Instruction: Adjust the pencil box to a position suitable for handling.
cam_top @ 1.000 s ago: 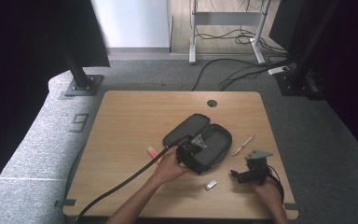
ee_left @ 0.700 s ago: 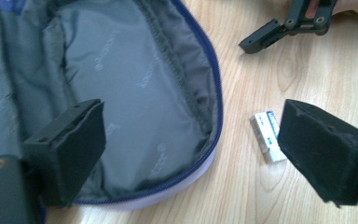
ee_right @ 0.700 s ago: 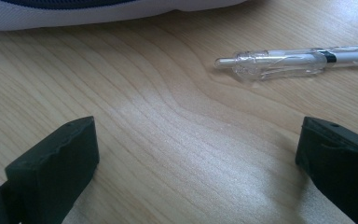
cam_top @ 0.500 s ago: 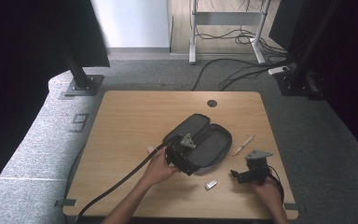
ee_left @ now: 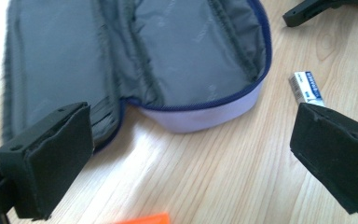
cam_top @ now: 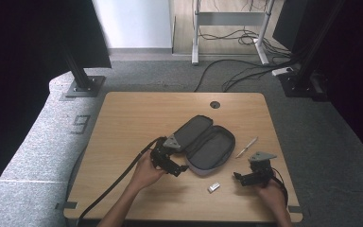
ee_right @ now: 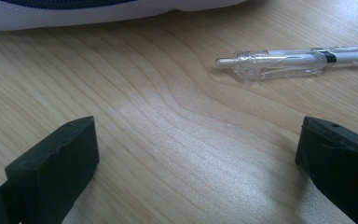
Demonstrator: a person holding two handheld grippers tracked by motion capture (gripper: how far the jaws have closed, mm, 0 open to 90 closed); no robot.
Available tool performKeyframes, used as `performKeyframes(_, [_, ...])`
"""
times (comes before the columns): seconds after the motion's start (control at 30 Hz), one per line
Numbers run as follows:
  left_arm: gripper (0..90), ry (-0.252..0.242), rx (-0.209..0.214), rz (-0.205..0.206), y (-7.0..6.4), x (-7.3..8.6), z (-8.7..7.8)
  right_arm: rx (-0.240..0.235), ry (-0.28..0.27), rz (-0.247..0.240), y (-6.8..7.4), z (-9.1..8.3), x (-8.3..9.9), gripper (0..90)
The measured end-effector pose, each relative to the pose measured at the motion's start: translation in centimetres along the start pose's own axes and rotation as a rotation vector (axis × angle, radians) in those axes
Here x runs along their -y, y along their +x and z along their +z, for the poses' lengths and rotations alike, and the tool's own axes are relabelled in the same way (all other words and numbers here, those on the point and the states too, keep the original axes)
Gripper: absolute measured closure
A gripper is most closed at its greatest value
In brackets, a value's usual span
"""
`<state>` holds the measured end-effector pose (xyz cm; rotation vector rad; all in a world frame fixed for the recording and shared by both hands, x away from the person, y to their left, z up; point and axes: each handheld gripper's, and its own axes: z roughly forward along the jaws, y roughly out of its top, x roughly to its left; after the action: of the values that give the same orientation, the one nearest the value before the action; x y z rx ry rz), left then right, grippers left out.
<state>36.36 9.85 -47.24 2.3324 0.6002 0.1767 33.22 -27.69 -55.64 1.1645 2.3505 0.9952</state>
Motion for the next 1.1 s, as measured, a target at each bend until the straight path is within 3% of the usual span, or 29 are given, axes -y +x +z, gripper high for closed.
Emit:
performKeyframes(0.17, [0.0,0.005,-0.043,-0.001,0.8,1.3,-1.0,0.0,0.0,0.0,0.0,0.0,0.0,0.0])
performKeyframes(0.6, [0.0,-0.028,-0.106,-0.075,2.8,5.7,-3.3,0.002,0.0,0.001,0.0,0.0,0.0,0.0])
performKeyframes(1.1, [0.0,-0.053,-0.155,-0.122,3.4,9.9,-4.0,0.003,0.0,0.002,0.0,0.0,0.0,0.0])
